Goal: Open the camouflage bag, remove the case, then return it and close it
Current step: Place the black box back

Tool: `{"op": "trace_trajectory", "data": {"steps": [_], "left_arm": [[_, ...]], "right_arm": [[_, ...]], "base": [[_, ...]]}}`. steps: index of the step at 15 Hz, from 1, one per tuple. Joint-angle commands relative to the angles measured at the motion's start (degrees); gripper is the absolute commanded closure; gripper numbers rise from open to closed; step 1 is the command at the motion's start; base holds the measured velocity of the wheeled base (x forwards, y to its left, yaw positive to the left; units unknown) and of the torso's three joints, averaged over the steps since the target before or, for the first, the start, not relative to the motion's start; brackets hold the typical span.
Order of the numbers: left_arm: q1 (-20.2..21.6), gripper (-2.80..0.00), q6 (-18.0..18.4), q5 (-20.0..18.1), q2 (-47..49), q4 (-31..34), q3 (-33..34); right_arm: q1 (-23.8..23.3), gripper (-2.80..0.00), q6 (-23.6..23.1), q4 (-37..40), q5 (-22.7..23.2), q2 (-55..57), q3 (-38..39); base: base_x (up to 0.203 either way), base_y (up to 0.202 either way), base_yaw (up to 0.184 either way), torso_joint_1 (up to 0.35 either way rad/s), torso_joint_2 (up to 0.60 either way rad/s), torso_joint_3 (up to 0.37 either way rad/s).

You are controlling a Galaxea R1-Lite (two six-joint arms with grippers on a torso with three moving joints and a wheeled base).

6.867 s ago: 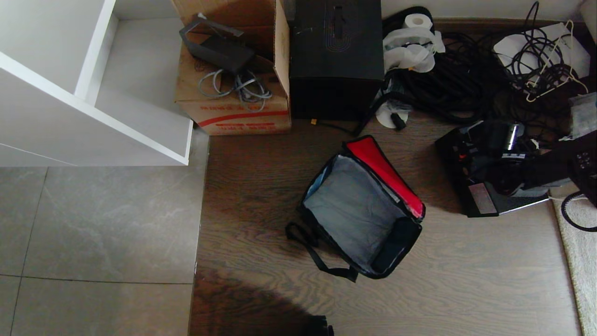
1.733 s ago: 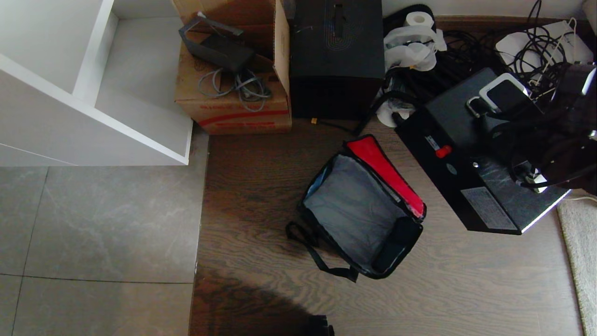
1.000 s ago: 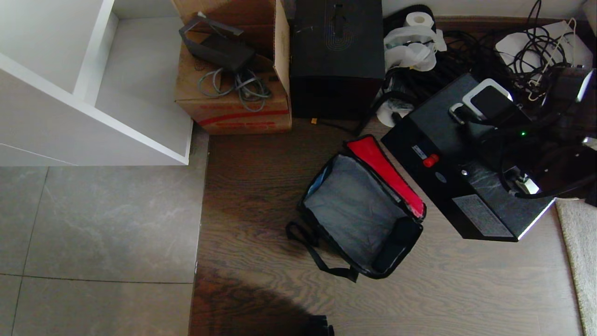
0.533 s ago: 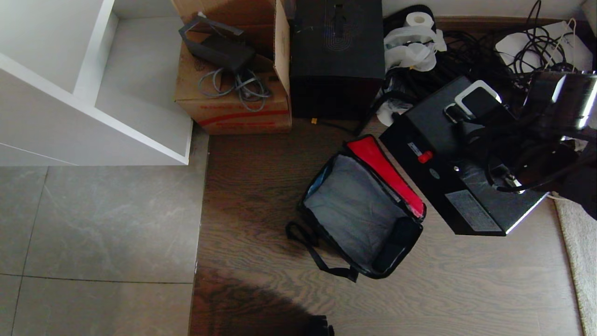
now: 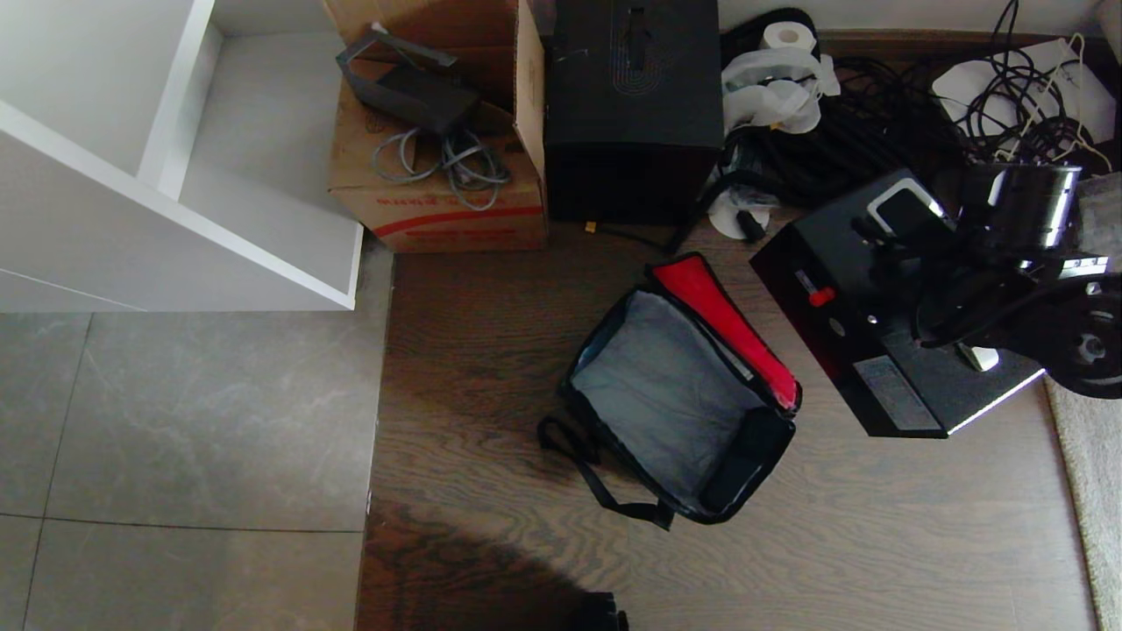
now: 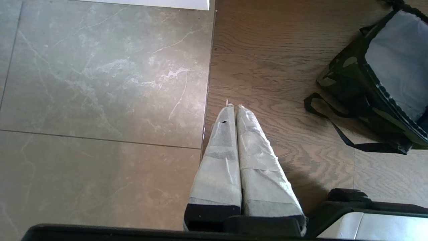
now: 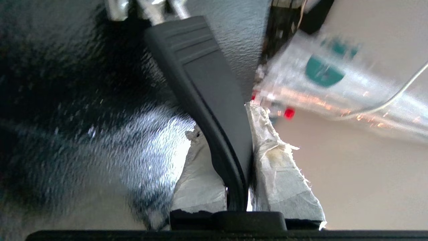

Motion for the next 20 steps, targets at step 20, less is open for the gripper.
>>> {"op": "trace_trajectory", "data": {"steps": [20], "left_arm": [[0.08,0.0,-0.04,0.02,-0.02,-0.02,0.53]], "right_arm": [[-18.6,0.0,2.26,-0.1,-0.45,41.5,-34.98]], "base": [[0.0,0.0,0.0,0.0,0.0,0.0]]}}
